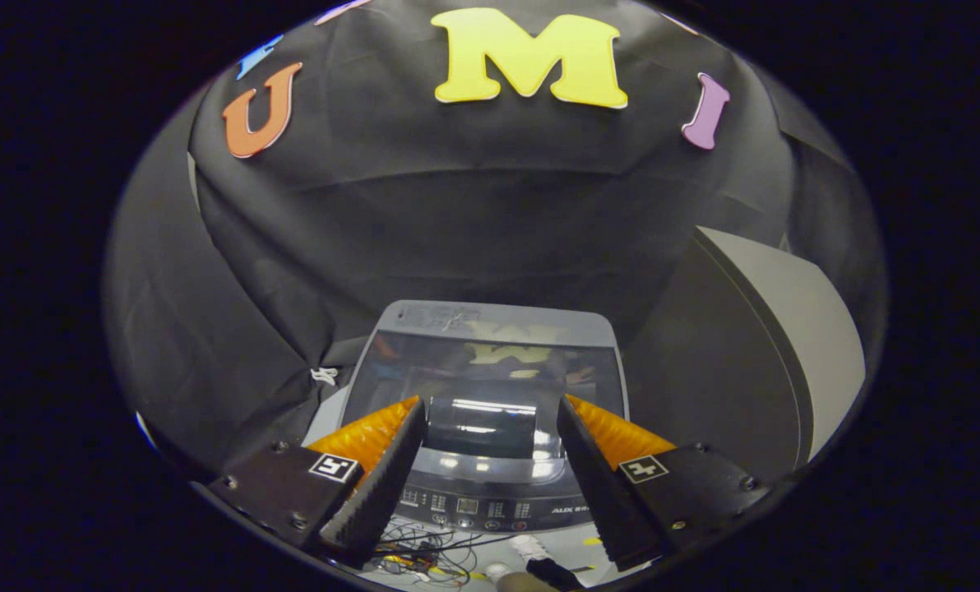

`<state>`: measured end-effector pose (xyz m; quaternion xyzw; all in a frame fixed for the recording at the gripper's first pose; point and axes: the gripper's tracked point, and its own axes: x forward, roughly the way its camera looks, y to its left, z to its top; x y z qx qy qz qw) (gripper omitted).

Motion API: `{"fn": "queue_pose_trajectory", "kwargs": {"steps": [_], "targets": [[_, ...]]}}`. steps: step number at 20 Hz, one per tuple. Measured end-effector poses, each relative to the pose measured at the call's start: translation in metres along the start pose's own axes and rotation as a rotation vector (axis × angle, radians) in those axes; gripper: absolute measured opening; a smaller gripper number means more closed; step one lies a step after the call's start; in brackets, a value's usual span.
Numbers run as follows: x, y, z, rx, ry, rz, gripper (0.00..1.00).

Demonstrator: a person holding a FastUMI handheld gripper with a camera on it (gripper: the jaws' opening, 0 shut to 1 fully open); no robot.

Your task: Put the clothes into the washing machine and then close the washing machine lid.

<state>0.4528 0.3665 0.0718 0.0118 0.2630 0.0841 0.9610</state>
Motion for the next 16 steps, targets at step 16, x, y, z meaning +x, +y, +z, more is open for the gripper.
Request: {"fn": "queue_pose_trajectory", "kwargs": {"steps": [16], "targets": [[-0.258, -0.192, -0.021, 0.107, -0.498, 0.041, 1.00]]}}
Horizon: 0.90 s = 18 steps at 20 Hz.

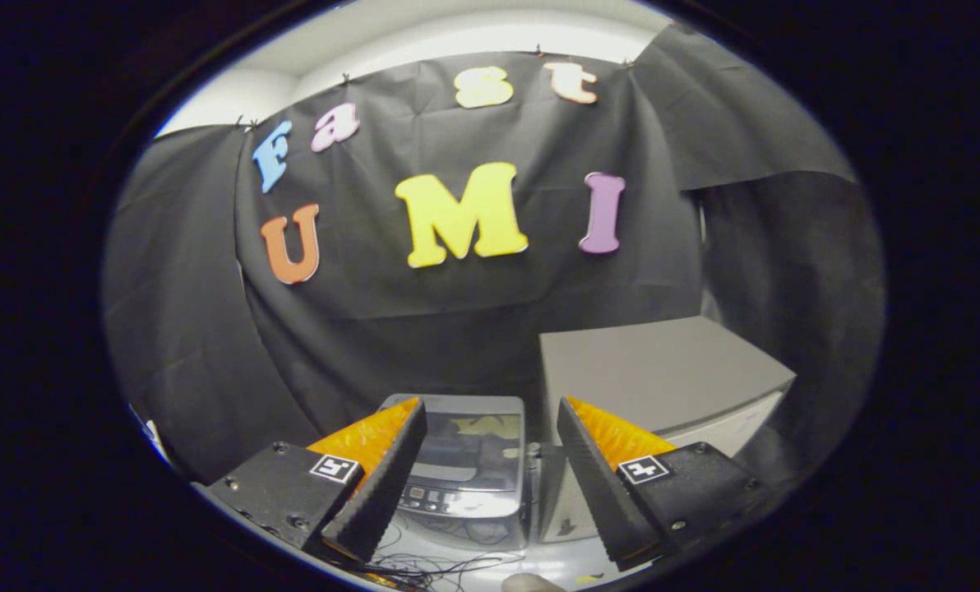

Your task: Put the clothes into the washing machine and then close the washing machine lid.

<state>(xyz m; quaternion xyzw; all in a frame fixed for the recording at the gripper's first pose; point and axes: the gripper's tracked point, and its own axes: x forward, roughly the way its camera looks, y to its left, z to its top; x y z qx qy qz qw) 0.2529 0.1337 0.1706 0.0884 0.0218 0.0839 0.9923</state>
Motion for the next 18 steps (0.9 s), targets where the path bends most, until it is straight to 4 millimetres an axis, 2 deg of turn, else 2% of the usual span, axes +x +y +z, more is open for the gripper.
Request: {"fn": "queue_pose_trajectory", "kwargs": {"steps": [4, 9, 11, 13, 18], "targets": [[-0.066, -0.070, 0.001, 0.027, -0.086, -0.035, 1.00], [-0.142, -0.137, -0.014, 0.032, -0.147, -0.053, 1.00], [-0.168, -0.156, -0.022, 0.026, -0.166, -0.043, 0.99], [-0.192, -0.164, -0.031, 0.004, -0.198, -0.018, 1.00], [-0.222, -0.192, -0.072, -0.034, -0.220, 0.001, 1.00]]}}
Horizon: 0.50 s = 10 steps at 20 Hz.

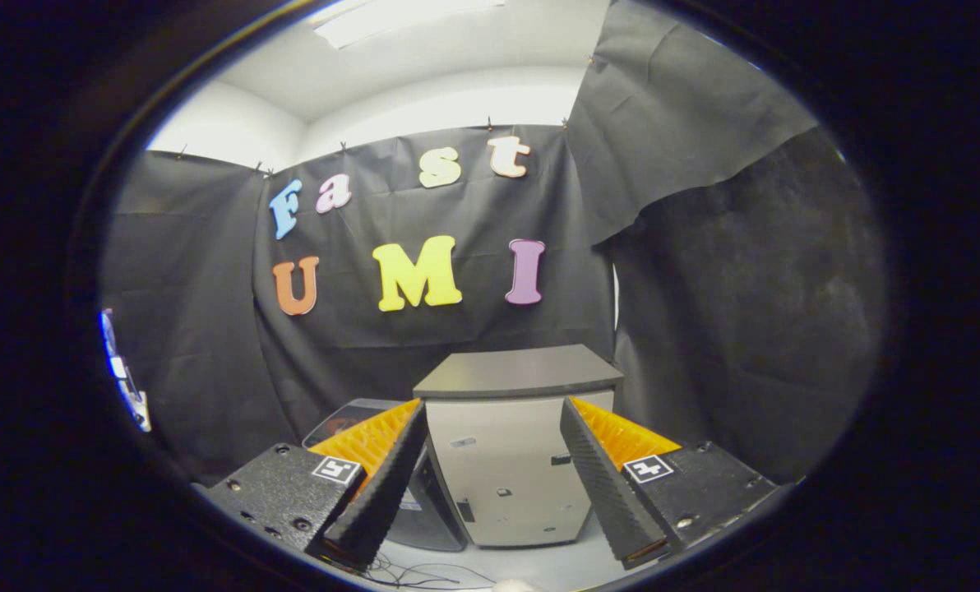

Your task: Put the clothes into the washing machine and then close the washing machine lid.

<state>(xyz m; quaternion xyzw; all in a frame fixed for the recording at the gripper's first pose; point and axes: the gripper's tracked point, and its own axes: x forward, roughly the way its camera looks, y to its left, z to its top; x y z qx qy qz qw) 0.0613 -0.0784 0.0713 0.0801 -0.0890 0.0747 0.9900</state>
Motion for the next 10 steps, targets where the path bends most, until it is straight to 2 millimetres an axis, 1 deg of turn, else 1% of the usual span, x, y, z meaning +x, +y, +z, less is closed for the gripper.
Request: {"fn": "queue_pose_trajectory", "kwargs": {"steps": [3, 5, 6, 7, 8, 10], "targets": [[-0.008, -0.021, -0.029, 0.009, 0.022, -0.027, 1.00], [-0.009, -0.030, -0.043, 0.043, 0.026, -0.037, 1.00], [-0.008, -0.035, -0.049, 0.061, 0.018, -0.042, 1.00], [-0.007, -0.039, -0.049, 0.074, 0.006, -0.041, 1.00], [-0.011, -0.045, -0.052, 0.086, -0.007, -0.040, 1.00], [-0.019, -0.049, -0.058, 0.092, -0.030, -0.025, 1.00]]}}
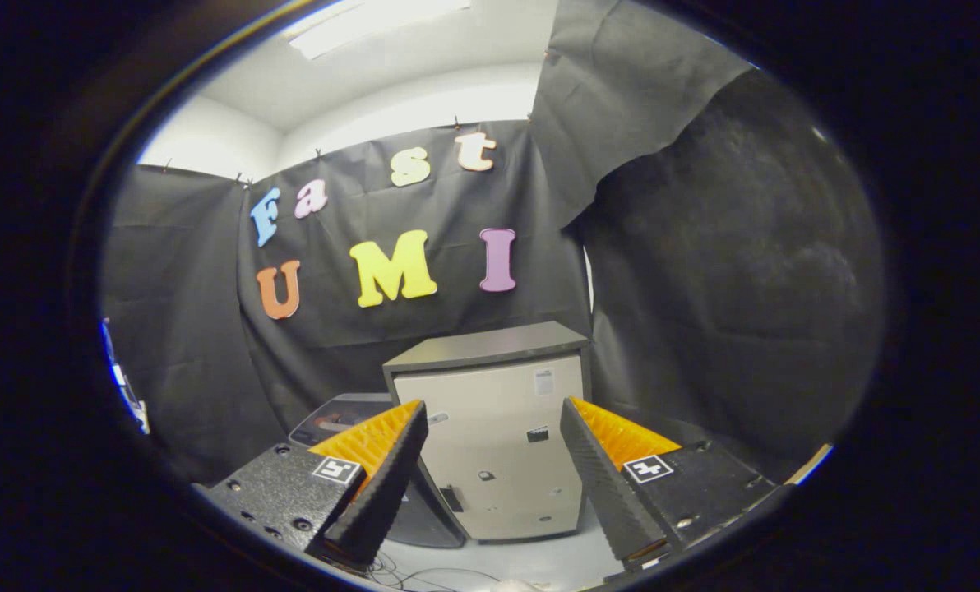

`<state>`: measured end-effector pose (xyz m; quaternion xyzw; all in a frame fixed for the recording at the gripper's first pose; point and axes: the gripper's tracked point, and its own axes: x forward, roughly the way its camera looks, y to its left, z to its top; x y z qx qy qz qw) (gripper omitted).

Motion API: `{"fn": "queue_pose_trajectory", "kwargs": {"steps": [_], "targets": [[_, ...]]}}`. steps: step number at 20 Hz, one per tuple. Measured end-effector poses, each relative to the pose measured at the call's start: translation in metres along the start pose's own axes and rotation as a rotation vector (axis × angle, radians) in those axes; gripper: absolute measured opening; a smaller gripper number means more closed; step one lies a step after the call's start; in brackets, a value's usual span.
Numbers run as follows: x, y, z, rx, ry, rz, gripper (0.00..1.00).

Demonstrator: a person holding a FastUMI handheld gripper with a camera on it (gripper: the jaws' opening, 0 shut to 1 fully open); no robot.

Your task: Put the clothes into the washing machine and then close the washing machine lid.

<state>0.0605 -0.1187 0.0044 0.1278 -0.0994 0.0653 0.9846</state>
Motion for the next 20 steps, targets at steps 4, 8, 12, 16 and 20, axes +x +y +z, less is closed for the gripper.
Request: {"fn": "queue_pose_trajectory", "kwargs": {"steps": [4, 8, 12, 16, 20], "targets": [[0.009, 0.007, -0.007, -0.029, -0.016, 0.038, 1.00], [0.007, 0.010, -0.015, -0.039, -0.028, 0.056, 1.00], [0.007, 0.010, -0.025, -0.016, -0.016, 0.055, 1.00], [0.005, 0.014, -0.028, -0.012, -0.014, 0.054, 1.00], [0.003, 0.015, -0.025, -0.003, -0.017, 0.042, 1.00]]}}
